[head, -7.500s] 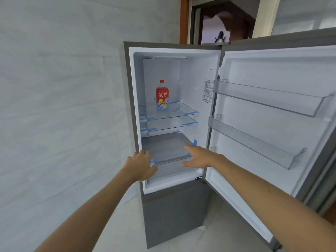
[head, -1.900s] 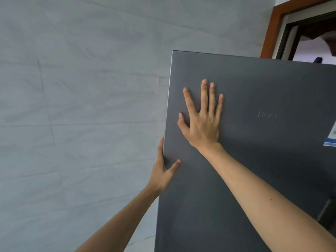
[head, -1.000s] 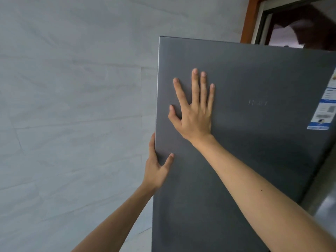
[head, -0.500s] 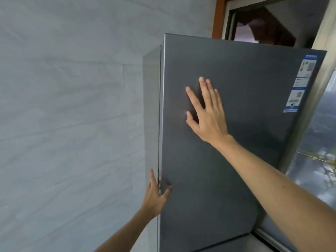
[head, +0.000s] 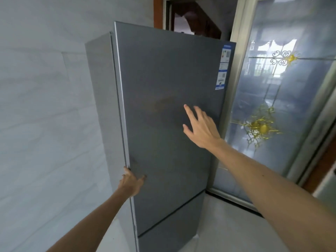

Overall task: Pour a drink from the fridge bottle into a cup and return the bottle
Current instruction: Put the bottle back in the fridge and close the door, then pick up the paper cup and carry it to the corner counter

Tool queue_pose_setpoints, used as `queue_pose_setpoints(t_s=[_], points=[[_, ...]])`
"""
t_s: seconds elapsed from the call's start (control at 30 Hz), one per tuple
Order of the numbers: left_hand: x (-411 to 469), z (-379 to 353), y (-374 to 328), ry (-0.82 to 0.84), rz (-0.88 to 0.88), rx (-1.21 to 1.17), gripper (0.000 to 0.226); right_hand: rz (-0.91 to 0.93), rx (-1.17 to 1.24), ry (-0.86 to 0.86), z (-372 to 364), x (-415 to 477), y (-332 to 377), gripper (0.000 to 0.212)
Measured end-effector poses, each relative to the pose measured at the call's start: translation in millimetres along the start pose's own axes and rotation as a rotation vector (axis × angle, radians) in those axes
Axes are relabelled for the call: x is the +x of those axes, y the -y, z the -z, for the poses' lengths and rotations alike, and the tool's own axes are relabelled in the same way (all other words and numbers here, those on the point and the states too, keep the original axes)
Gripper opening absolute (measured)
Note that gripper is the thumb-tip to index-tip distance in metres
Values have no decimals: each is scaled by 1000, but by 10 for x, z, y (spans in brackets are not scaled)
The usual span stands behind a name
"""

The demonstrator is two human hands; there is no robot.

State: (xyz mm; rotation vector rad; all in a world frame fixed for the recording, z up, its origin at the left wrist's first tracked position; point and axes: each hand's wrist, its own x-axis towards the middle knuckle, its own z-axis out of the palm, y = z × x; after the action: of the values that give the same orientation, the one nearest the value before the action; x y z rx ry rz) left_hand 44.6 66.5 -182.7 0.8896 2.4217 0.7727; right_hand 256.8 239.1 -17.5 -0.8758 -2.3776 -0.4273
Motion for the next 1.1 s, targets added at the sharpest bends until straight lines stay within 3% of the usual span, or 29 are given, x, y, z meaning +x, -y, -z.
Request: queue_pose_setpoints(t_s=[0.13, 0.3, 0.47, 0.67, 1.1], points=[[-305, -14, -206, 18, -3, 110, 110, -76, -52, 131, 331, -601, -223, 70], [-994, -191, -688, 43, -129, 285, 98, -174, -62, 259, 826, -1507, -463, 71], [-1864, -534, -1242, 74, -357, 478, 97, -259, -86, 403, 1398, -2455, -763, 68], [-2830, -1059, -1714, 191, -794, 608, 88, -428, -74, 467, 2208, -3524, -1097, 68], [-4718, -2322, -2954, 301, -1270, 646, 83, -900, -252, 478, 3819, -5682, -1823, 73]])
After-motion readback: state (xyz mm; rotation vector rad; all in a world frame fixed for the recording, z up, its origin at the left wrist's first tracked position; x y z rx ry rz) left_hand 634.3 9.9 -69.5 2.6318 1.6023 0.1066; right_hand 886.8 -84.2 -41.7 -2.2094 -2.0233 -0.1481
